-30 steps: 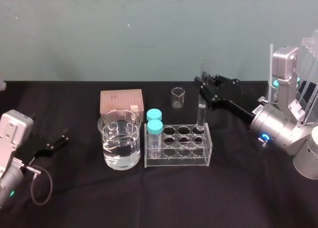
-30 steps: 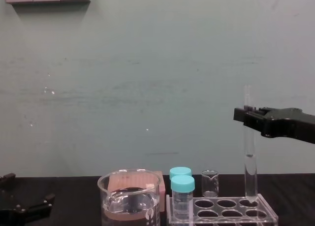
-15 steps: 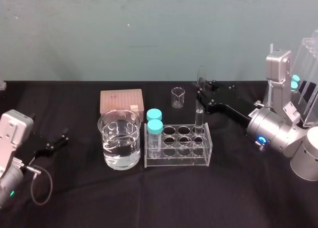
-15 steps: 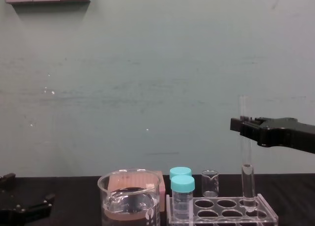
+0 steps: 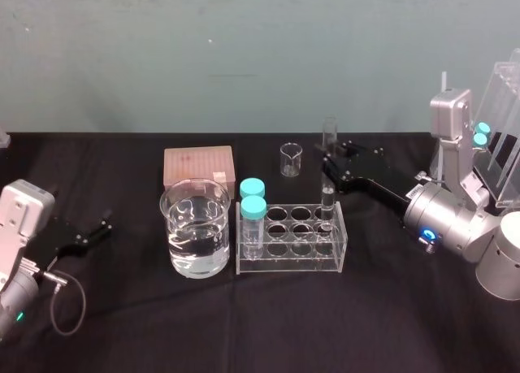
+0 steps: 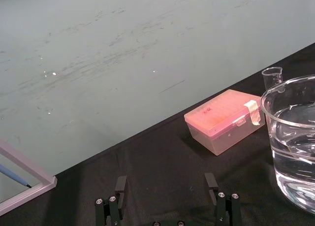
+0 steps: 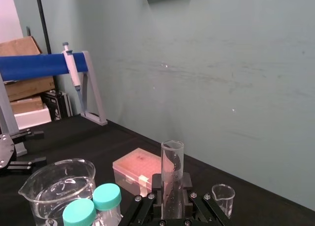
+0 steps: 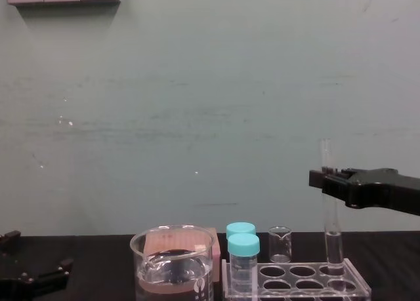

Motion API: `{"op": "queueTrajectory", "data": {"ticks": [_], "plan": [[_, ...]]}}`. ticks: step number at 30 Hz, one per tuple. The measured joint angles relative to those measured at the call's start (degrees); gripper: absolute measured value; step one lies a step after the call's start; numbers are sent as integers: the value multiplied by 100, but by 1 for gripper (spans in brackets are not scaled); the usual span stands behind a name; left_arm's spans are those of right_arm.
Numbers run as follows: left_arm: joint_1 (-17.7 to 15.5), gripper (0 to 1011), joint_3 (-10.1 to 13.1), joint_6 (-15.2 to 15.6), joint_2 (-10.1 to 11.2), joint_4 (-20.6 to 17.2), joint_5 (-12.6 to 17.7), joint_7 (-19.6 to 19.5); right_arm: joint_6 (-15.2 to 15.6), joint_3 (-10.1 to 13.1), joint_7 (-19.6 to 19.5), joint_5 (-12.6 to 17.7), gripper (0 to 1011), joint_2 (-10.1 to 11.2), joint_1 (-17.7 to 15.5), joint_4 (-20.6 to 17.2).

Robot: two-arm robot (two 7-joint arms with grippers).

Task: Hold the test tube with one hand and immerse one end into the beaker, then return it to the test tube rack.

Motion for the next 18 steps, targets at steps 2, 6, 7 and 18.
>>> {"op": "queueTrajectory", "data": {"ticks": [2, 6, 7, 18], "plan": [[0, 1000, 0, 0, 0, 0, 0, 0, 11, -4, -5, -3, 226, -2, -3, 18], [0, 1000, 0, 0, 0, 0, 0, 0, 30, -12, -10, -9, 226, -10, -10, 52], [0, 1000, 0, 0, 0, 0, 0, 0, 35, -15, -12, -12, 226, -14, -11, 68], [0, 1000, 0, 0, 0, 0, 0, 0, 36, -57, -8, -47, 226, -102, 74, 262]]}}
